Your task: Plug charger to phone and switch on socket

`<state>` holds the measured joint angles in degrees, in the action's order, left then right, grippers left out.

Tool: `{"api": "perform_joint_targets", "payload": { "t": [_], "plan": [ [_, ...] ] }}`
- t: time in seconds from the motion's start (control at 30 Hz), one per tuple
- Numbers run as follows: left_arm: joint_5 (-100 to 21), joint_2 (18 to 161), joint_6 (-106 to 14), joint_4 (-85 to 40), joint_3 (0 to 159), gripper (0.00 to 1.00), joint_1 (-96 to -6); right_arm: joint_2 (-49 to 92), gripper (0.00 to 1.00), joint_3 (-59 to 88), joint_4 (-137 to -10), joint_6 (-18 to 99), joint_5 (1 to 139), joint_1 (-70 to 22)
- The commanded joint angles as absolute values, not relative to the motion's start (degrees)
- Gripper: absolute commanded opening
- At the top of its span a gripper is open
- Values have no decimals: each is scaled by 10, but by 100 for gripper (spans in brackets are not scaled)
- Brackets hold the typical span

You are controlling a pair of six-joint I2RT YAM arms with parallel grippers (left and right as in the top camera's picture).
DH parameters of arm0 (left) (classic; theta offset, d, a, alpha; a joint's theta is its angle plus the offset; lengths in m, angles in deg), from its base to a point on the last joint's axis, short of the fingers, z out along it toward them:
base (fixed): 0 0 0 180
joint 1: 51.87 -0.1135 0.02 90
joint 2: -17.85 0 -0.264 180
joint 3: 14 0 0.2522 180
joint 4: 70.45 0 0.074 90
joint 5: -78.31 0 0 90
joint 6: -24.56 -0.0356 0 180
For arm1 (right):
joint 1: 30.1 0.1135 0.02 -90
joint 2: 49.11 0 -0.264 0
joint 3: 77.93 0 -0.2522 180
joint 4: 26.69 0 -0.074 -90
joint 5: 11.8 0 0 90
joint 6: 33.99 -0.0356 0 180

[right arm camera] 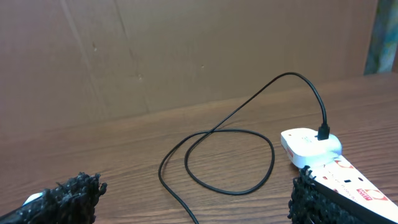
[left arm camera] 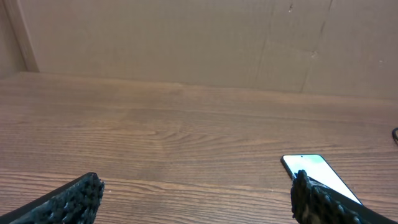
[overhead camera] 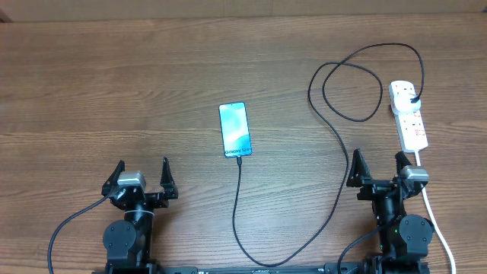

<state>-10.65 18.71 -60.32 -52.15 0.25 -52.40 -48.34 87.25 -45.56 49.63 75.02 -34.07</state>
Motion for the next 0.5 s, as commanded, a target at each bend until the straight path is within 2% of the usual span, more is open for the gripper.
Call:
{"api": "perform_joint_targets", "payload": {
  "t": [0.0,0.47],
  "plan": [
    [-113,181,-612,-522,1,100,-528,-490,100,879,-451,504,732,-336],
    [-113,181,-612,-522,1,100,-528,-489,100,879,-447,533,708,-336]
  ]
}}
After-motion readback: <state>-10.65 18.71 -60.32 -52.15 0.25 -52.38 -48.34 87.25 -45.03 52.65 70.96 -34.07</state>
